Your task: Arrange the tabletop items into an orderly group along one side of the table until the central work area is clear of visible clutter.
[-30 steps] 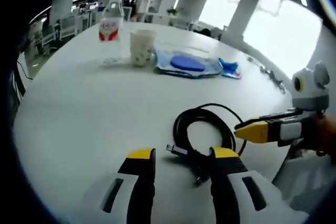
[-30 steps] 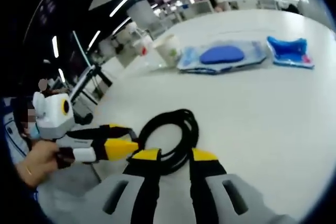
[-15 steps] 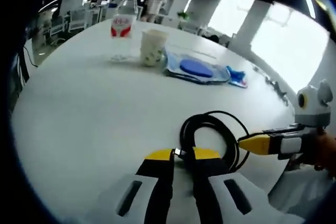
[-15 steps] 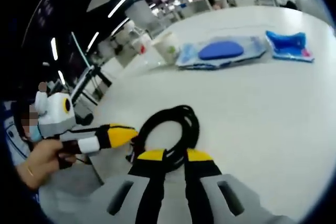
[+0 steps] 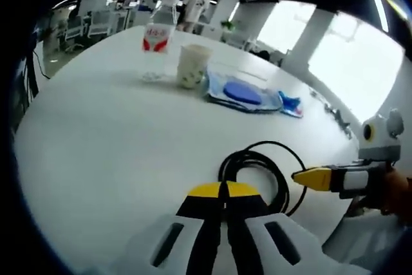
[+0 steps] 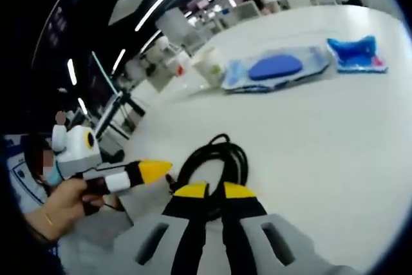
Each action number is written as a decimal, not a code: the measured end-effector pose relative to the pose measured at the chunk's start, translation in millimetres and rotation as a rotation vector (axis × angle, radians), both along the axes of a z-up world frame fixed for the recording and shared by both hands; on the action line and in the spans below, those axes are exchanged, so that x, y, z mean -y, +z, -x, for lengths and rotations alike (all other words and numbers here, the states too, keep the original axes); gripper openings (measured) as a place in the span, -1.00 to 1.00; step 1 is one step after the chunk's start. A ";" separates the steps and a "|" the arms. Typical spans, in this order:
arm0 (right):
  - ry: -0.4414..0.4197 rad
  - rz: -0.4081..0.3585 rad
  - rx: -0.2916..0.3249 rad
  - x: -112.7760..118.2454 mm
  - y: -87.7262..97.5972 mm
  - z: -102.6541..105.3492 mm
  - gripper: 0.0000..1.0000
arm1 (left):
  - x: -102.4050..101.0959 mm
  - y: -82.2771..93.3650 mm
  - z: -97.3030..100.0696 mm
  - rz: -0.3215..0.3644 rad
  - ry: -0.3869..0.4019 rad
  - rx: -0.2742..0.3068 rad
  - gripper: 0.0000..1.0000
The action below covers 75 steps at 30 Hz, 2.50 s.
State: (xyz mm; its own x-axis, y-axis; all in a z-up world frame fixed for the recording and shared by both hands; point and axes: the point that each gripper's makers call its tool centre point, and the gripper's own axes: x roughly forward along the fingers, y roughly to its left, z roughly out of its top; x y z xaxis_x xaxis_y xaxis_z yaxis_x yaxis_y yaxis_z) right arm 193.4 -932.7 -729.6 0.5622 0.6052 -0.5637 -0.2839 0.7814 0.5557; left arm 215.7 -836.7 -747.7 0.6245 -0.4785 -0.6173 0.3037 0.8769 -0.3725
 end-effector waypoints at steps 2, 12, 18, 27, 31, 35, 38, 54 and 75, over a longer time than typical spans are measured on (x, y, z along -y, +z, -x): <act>-0.011 -0.021 0.005 -1.7 4.3 -1.2 -0.97 | 2.8 0.7 0.8 -0.003 -0.005 0.004 -1.00; -0.034 -0.092 -0.002 -6.1 16.5 -2.9 -1.00 | 3.0 8.7 -0.5 -0.007 -0.004 0.022 -1.00; -0.026 -0.120 0.003 -9.9 24.0 -2.2 -1.00 | 3.4 13.6 0.6 -0.001 -0.022 0.041 -1.00; 0.002 -0.150 0.040 -17.1 45.1 -4.5 -1.00 | 7.2 22.4 1.0 -0.003 -0.053 0.081 -1.00; 0.007 -0.160 0.059 -17.5 55.2 -6.2 -1.00 | 9.0 25.1 0.2 0.004 -0.065 0.097 -1.00; -0.006 -0.173 0.073 -11.2 65.4 -9.6 -1.00 | 12.4 30.1 -0.5 0.009 -0.089 0.125 -0.94; -0.019 -0.175 0.082 -3.5 71.1 -12.9 -1.00 | 15.2 35.4 -1.0 0.006 -0.111 0.156 -0.86; -0.103 -0.145 0.089 47.6 84.2 -32.7 -1.00 | 30.5 53.1 1.8 -0.047 -0.219 0.257 -0.04; -0.072 -0.100 0.083 71.4 98.3 -57.8 -1.00 | 12.3 65.8 2.3 -0.137 -0.238 0.282 0.70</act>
State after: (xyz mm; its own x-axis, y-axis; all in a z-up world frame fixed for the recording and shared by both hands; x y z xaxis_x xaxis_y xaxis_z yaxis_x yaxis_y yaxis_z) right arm 251.2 -1004.2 -631.3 0.6485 0.6120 -0.4527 -0.2769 0.7436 0.6086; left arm 213.4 -848.9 -681.9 0.6601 -0.5554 -0.5057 0.5783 0.8054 -0.1298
